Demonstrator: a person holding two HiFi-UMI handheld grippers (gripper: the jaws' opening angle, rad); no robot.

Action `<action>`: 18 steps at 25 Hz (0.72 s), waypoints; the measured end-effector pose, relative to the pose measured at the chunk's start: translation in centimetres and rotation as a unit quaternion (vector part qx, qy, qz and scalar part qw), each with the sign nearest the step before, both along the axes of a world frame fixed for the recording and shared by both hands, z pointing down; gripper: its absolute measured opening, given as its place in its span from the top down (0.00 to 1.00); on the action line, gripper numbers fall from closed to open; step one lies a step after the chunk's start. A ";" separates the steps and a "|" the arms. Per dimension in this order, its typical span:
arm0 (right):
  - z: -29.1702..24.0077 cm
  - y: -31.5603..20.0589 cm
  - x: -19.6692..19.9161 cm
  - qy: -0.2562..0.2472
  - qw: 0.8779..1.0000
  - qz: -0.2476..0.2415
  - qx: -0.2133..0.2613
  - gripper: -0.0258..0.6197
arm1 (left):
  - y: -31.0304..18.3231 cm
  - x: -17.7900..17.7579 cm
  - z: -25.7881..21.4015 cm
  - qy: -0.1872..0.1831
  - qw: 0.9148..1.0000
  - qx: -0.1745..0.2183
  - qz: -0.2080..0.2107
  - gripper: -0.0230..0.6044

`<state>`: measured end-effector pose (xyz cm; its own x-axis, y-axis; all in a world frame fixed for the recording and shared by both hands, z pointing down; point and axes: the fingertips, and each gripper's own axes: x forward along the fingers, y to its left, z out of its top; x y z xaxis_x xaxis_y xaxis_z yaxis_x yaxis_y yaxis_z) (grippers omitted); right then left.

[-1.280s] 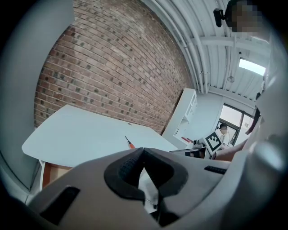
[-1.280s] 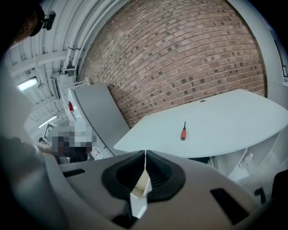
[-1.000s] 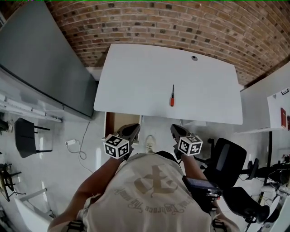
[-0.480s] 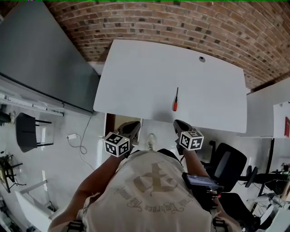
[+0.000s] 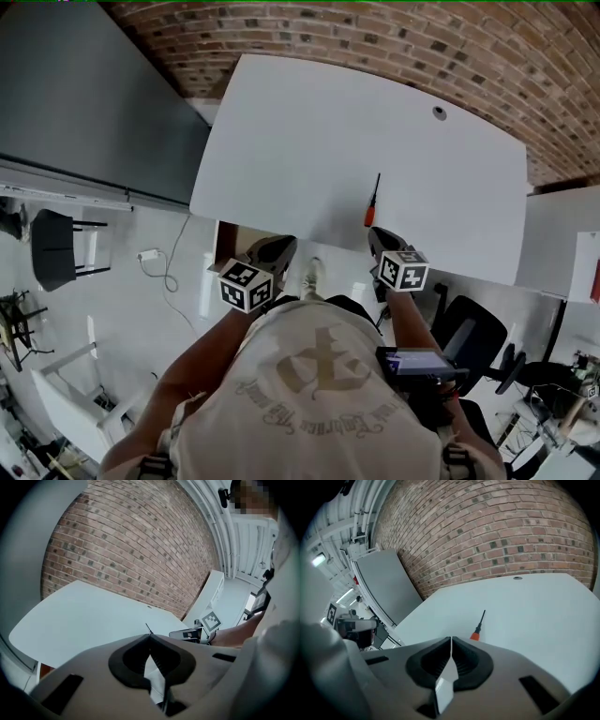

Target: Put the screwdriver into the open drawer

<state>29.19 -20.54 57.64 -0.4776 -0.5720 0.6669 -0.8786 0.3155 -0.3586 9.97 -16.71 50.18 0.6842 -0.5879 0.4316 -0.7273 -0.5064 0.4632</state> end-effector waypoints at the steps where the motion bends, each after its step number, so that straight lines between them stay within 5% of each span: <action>1: 0.2 -0.5 0.2 0.005 1.000 0.001 -0.001 0.92 | -0.3 0.2 0.1 0.000 1.000 -0.001 -0.001 0.93; 18: 3.6 -6.4 2.6 0.041 0.998 0.022 -0.044 0.92 | -2.4 0.9 1.5 -0.005 1.000 -0.005 -0.029 0.93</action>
